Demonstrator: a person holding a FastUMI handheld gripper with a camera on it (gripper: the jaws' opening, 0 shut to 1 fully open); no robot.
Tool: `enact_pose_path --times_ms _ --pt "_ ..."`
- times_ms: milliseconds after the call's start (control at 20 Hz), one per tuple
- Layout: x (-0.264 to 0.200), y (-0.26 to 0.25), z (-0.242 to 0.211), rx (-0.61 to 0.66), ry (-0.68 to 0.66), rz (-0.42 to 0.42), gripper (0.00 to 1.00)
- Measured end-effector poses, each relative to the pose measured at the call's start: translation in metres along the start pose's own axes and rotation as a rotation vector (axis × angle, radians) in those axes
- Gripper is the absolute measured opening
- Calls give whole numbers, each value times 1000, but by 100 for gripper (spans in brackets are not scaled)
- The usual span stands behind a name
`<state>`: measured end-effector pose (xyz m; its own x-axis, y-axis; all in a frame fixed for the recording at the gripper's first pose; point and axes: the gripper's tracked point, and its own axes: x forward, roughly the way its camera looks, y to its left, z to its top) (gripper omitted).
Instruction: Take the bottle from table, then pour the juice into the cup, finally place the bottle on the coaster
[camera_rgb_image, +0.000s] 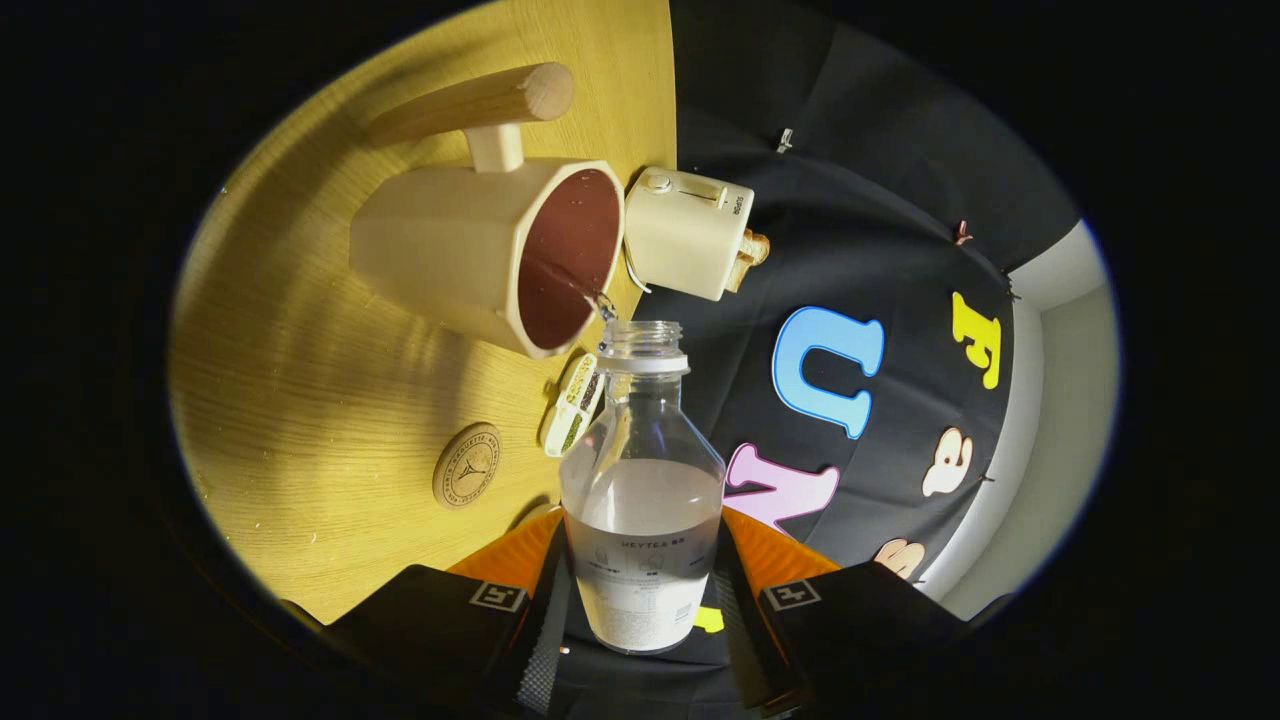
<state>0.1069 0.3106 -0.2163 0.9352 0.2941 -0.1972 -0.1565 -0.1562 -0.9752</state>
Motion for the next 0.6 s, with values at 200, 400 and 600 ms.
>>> enact_pose_path --times_ms 200,400,600 --pt "0 -1 -1 -11 -5 -2 70" --pt "1 -2 0 -22 -12 -7 71" --pt "2 -4 1 -34 -18 -10 71"
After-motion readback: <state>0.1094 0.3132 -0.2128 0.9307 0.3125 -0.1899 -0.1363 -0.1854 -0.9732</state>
